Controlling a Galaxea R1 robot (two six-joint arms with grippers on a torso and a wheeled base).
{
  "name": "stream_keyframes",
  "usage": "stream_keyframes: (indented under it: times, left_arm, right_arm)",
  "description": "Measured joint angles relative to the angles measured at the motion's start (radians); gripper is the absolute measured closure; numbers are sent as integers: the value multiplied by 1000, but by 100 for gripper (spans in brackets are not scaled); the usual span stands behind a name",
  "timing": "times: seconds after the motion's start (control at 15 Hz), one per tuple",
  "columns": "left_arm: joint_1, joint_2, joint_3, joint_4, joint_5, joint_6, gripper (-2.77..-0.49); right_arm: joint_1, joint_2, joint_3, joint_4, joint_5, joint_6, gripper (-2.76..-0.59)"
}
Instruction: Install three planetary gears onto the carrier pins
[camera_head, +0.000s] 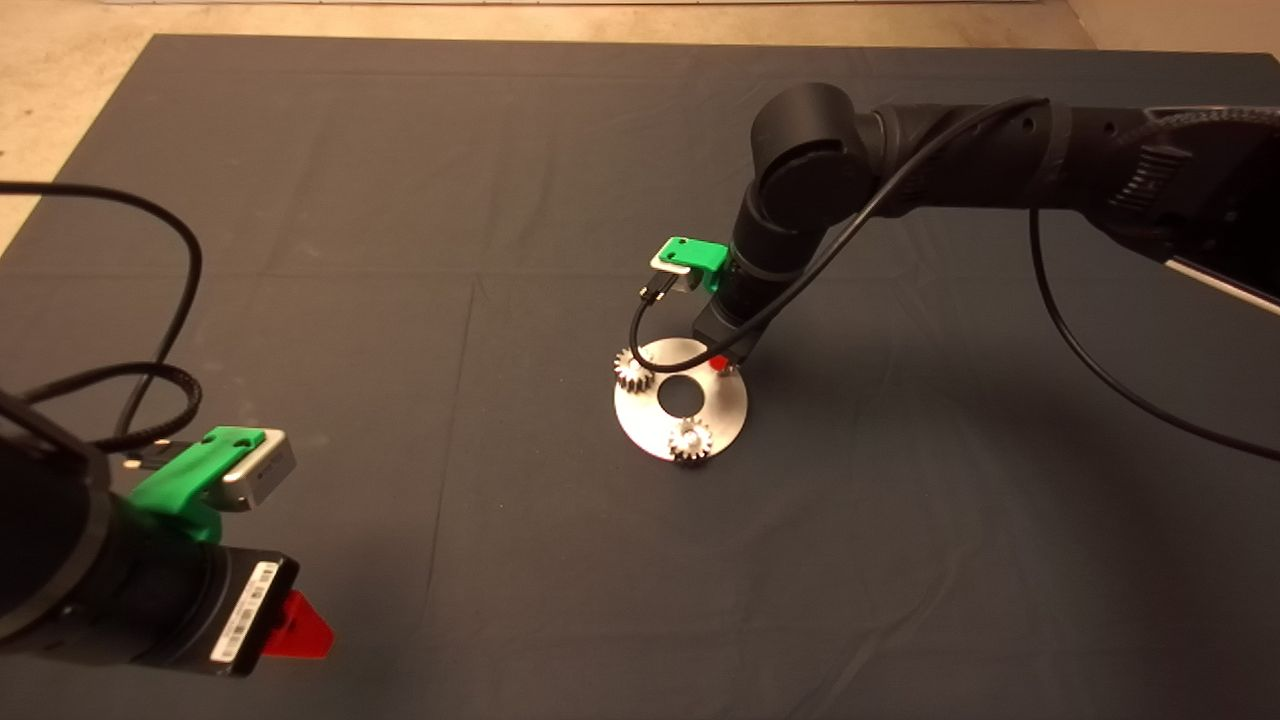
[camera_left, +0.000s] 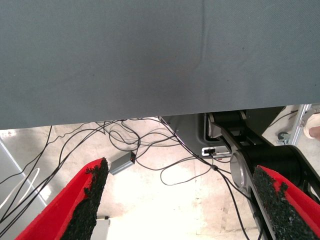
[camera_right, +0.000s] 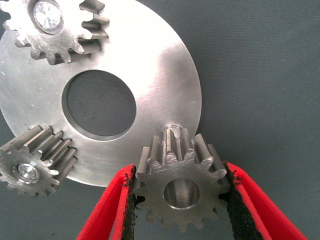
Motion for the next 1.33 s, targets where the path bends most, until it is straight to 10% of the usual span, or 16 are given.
stream_keyframes:
  times: [1.33]
  left_arm:
    - [0,0,0,0,0,0,-207]
  right_arm:
    - [-22,-16,24,0,0,-1,-108]
